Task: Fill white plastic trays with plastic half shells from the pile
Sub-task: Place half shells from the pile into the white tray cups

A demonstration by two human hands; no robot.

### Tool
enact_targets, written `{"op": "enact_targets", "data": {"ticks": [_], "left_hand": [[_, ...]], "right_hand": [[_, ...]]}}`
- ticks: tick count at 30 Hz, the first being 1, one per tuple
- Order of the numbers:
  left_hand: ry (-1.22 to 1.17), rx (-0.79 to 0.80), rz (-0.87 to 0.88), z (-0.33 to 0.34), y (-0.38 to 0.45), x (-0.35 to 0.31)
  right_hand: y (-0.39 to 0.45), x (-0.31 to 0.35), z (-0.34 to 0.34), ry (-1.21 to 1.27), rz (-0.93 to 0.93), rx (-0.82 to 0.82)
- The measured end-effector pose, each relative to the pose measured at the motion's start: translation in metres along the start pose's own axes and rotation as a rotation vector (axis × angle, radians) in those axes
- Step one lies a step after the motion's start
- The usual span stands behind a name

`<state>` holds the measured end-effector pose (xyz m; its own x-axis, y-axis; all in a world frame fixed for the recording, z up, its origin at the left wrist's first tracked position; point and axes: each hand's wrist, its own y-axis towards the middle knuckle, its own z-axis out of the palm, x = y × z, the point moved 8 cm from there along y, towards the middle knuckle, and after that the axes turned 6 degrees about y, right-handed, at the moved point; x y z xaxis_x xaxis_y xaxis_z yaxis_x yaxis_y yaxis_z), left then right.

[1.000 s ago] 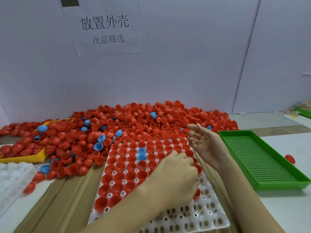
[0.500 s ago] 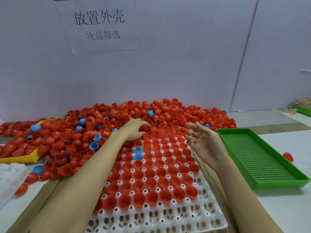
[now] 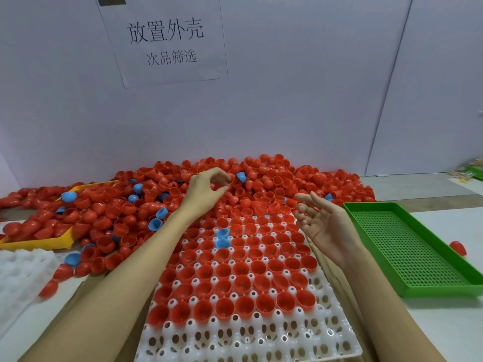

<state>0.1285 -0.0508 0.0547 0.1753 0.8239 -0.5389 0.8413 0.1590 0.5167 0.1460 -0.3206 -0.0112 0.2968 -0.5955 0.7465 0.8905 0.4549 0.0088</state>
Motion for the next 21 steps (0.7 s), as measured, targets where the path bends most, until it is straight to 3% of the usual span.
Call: {"op": "enact_targets", "data": {"ticks": [4,9,13,21], "left_hand": [[-0.357,0.015,0.017,-0.007,-0.036,-0.039],[-0.543,0.152,0.117,0.004,-0.091,-0.083],[-0.486,0.160,0.171,0.007,-0.115,-0.096],[-0.255,-0.060,0.125,-0.015,-0.119,-0.088]], "right_hand": [[0.000,0.000,0.005,-0.074,-0.016,0.031],[-0.005,-0.009,0.027,-0.317,-0.007,0.212],[-0.015,-0.022,0.044,-0.405,0.089,0.388],[-0.021,-0.022,0.054,-0.397,0.074,0.462]]}}
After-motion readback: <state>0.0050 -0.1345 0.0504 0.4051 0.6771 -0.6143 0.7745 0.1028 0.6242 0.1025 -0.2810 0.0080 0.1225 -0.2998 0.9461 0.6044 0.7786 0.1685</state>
